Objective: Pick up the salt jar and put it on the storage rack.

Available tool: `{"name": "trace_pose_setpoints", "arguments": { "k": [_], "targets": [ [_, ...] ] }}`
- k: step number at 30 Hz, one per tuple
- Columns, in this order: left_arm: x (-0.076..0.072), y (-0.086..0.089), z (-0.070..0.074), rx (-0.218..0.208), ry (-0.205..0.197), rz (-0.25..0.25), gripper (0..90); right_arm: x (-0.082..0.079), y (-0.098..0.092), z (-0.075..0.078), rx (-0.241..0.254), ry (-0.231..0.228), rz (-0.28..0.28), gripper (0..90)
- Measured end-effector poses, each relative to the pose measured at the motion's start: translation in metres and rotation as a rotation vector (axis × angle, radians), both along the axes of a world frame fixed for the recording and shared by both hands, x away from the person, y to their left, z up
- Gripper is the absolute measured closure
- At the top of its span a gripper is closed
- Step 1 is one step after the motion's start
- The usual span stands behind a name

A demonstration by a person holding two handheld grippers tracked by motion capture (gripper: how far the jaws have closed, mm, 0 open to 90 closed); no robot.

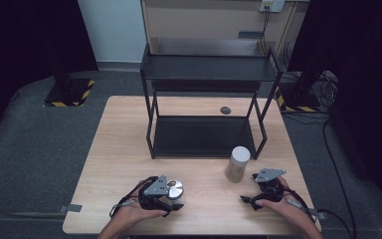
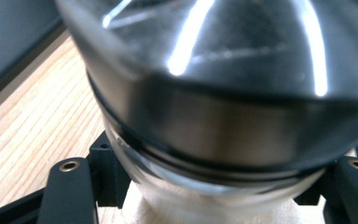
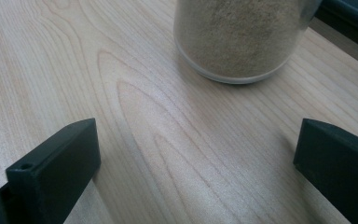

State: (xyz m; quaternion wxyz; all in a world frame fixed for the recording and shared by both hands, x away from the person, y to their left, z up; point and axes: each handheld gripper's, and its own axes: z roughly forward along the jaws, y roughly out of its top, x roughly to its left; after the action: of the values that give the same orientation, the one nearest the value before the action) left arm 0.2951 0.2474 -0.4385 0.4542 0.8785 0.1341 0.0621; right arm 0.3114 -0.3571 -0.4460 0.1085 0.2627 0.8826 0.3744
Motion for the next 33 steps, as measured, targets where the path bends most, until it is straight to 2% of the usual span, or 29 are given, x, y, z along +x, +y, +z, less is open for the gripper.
{"name": "trace_pose_setpoints", "arguments": {
  "k": [9, 17, 22, 26, 33],
  "targets": [
    [0.001, 0.011, 0.008, -0.038, 0.015, 0.017, 29.6, -0.001, 0.001, 0.000, 0.000, 0.001, -0.005, 1.2],
    [0.003, 0.022, 0.024, -0.075, 0.016, 0.031, 29.6, -0.001, 0.001, 0.000, 0.000, 0.001, -0.007, 1.2],
    [0.008, 0.025, 0.033, -0.067, 0.020, 0.031, 29.6, -0.001, 0.001, 0.000, 0.000, 0.000, -0.006, 1.2],
    [0.013, 0.022, 0.041, -0.051, 0.016, 0.020, 29.6, -0.001, 0.001, 0.000, 0.000, 0.001, -0.007, 1.2],
    [0.023, 0.012, 0.053, -0.048, 0.008, 0.005, 29.5, -0.001, 0.001, 0.000, 0.000, 0.000, -0.006, 1.1]
  ]
}}
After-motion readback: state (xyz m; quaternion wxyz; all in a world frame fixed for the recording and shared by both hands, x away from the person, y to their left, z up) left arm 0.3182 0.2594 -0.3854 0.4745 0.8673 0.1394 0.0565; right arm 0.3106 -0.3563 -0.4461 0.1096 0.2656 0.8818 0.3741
